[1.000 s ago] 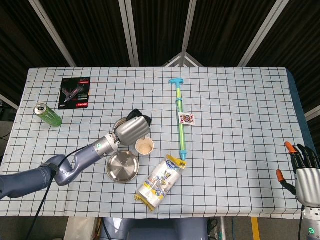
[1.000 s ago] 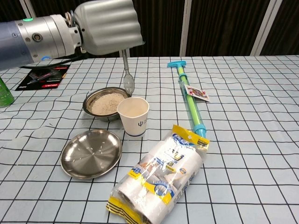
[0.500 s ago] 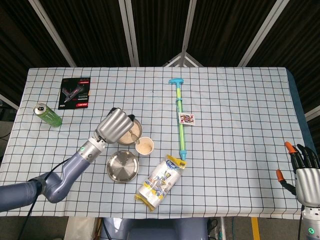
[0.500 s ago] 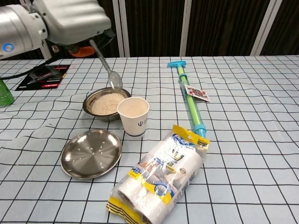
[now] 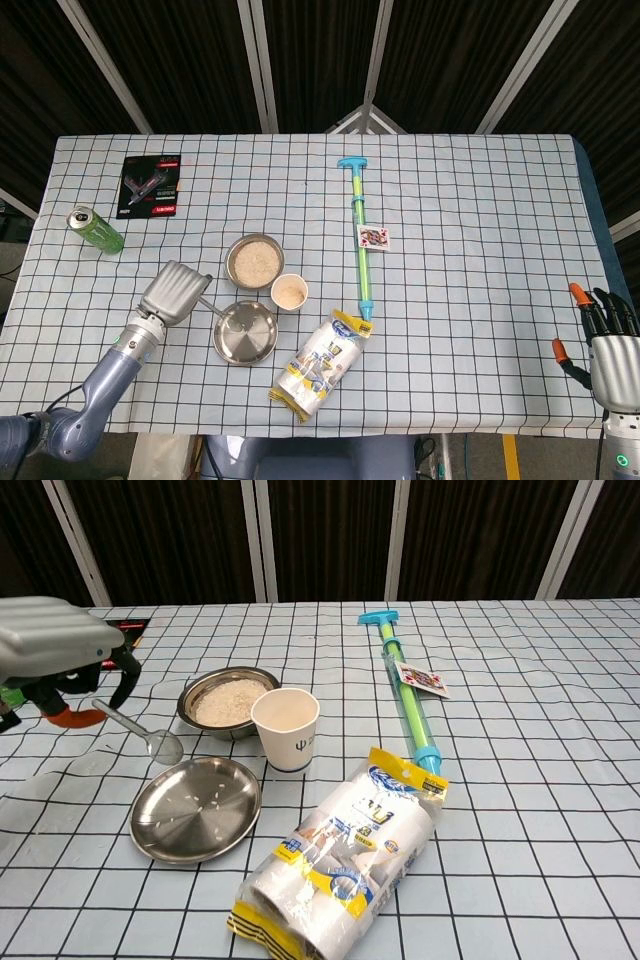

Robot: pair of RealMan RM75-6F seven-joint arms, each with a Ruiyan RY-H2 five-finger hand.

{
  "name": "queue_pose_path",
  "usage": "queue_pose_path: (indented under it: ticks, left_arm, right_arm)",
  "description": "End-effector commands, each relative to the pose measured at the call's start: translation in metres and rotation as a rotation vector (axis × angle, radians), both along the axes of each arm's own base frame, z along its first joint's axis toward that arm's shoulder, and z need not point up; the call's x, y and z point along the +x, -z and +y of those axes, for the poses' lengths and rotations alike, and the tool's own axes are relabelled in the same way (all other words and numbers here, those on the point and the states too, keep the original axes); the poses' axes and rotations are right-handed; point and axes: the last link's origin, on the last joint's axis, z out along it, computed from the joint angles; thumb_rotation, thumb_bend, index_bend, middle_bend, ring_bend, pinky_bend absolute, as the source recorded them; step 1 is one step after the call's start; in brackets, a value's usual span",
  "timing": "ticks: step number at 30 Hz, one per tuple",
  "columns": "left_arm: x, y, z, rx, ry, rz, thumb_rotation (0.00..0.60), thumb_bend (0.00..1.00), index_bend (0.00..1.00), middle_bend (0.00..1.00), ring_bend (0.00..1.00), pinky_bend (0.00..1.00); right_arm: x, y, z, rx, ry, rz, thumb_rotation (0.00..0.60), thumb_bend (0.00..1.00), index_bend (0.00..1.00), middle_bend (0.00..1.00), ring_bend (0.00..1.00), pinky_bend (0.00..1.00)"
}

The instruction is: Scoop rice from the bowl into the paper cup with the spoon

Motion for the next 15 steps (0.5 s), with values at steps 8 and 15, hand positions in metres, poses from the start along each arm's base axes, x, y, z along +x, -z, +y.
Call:
queue_pose_path:
  ticks: [8,15]
  left_arm:
    - [-0.009,0.034,-0.008,-0.050,-0.090,0.005,0.600,0.52,0.56,1.00,1.00,1.00]
    - [-0.008,0.046,-0.007,-0.043,-0.122,0.034,0.600,0.43,0.54,1.00,1.00,1.00]
  right_arm:
    - [0.000,0.000,0.000,-0.003,-0.001,0.002,0.600,0.38,0.07,0.22,0.13,0.14]
    - [0.001,0.000,0.001,-0.005,-0.004,0.001,0.600,0.38,0.07,0.22,0.13,0.14]
